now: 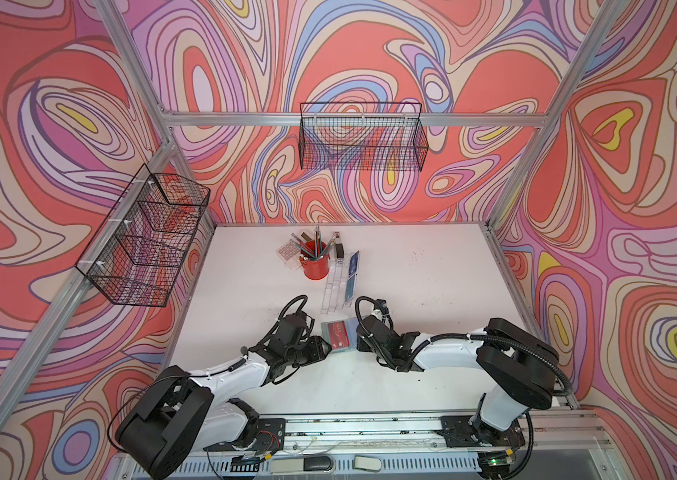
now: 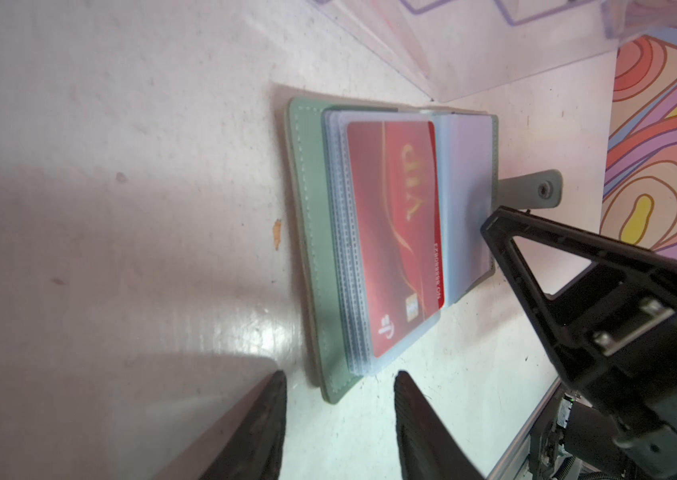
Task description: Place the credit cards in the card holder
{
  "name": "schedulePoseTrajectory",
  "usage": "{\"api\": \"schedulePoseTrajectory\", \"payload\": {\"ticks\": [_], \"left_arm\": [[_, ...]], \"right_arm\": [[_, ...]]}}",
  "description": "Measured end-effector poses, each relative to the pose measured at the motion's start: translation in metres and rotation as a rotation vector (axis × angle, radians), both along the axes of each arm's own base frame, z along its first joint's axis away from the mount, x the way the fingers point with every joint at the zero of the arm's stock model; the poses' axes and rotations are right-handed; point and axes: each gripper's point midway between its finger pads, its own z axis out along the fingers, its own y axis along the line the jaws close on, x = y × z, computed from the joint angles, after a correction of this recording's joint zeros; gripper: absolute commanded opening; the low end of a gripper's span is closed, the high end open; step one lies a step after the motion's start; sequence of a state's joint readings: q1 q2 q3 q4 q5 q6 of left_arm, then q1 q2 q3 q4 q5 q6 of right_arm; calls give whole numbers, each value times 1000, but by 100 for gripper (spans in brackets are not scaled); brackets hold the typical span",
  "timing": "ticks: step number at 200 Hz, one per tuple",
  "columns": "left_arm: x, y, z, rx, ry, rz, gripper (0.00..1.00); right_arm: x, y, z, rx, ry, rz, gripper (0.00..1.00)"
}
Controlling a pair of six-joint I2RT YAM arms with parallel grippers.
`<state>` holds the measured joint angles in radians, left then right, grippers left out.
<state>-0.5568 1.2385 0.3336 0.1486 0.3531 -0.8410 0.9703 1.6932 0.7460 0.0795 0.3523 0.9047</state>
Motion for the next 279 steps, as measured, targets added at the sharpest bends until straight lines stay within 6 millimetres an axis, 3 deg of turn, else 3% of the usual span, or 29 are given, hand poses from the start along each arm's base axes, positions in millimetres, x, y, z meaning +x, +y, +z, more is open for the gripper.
{"api": "schedulePoseTrajectory", "payload": {"ticks": [71,147,198,279], "left_arm": [[2,-2,0,-3,3,-4,45],[4,-1,0,3,-2,4,45],[8,7,1,50,-1,39,40],[26,31,63,105,-160,150,41]], "right_arm": [[3,10,0,24,1,16,37],[6,55,0,181,14,113,37],[5,66,1,231,25,143,32],[-7,84,4,318,64,221,32]]}}
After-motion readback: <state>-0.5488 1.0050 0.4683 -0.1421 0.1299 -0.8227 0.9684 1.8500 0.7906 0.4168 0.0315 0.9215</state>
